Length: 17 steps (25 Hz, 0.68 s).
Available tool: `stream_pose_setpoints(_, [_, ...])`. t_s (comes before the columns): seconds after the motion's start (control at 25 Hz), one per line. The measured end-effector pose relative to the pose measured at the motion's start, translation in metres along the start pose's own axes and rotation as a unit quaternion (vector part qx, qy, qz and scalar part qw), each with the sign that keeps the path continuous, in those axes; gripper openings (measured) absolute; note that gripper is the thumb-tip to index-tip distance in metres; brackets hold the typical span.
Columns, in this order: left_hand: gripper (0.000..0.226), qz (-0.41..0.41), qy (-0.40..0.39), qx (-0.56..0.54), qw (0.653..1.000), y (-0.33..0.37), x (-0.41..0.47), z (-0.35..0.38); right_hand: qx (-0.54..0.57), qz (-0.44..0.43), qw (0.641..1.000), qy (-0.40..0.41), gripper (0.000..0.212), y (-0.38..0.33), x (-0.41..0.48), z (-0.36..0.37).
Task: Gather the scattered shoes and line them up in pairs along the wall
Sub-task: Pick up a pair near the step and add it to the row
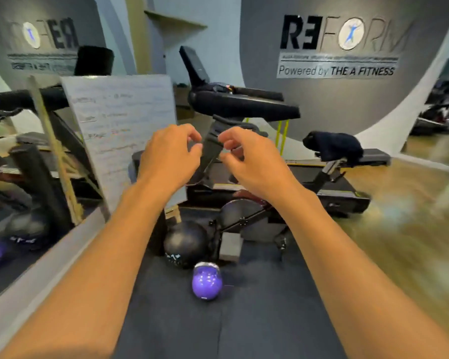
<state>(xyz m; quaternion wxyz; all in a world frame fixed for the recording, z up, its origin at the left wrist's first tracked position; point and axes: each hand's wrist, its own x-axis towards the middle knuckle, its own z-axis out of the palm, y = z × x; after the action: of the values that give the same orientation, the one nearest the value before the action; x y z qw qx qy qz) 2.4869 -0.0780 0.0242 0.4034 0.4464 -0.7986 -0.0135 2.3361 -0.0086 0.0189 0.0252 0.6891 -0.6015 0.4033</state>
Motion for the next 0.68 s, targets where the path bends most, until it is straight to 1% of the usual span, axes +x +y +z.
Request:
stream_pose_setpoints(0.16, [0.020, 0.062, -0.030, -0.069, 0.995, 0.127, 0.009, 0.081, -0.053, 0.079, 0.994, 0.058, 0.026, 0.096, -0.049, -0.110])
stream_pose_setpoints(0.28, [0.022, 0.112, -0.064, -0.119, 0.984, 0.222, 0.018, 0.141, -0.089, 0.144, 0.981, 0.093, 0.027, 0.156, -0.086, -0.188])
stream_pose_setpoints(0.44, [0.020, 0.200, -0.117, -0.185, 0.955, 0.350, 0.027, 0.223, -0.140, 0.218, 0.955, 0.142, 0.025, 0.236, -0.139, -0.279])
stream_pose_setpoints(0.6, [0.018, 0.252, -0.160, -0.248, 0.922, 0.453, 0.041, 0.302, -0.183, 0.291, 0.926, 0.158, 0.022, 0.311, -0.170, -0.352])
stream_pose_setpoints(0.68, [0.020, 0.278, -0.176, -0.275, 0.903, 0.504, 0.054, 0.348, -0.209, 0.311, 0.913, 0.159, 0.023, 0.357, -0.176, -0.384])
